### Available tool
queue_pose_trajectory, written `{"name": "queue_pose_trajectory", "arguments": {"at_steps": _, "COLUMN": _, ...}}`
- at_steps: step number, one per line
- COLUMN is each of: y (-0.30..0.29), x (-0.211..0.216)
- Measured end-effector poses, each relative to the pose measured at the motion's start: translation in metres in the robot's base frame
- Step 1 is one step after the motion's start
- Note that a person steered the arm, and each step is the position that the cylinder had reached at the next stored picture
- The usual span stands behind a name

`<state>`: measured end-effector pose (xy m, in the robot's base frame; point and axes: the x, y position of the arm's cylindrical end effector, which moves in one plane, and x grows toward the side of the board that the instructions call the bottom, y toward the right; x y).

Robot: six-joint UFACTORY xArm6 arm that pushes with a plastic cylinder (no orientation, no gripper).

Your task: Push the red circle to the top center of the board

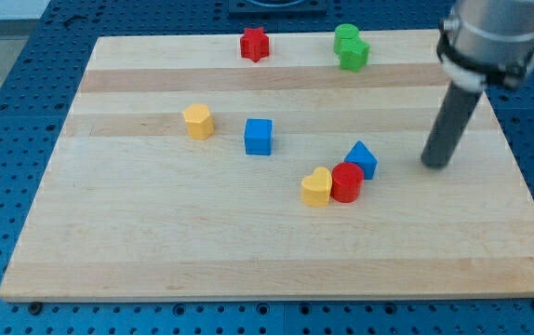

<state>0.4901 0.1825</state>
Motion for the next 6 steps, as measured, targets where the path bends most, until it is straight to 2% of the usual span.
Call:
{"name": "queue_pose_trajectory", "arguments": {"at_steps": 1, "y": -0.033, "x": 0.037}}
{"name": "queue_pose_trajectory", "arguments": {"at_steps": 4, "y": -0.144, "x": 0.009}}
{"name": "queue_pose_trajectory", "arguments": {"at_steps": 6, "y": -0.176, "x": -0.039}}
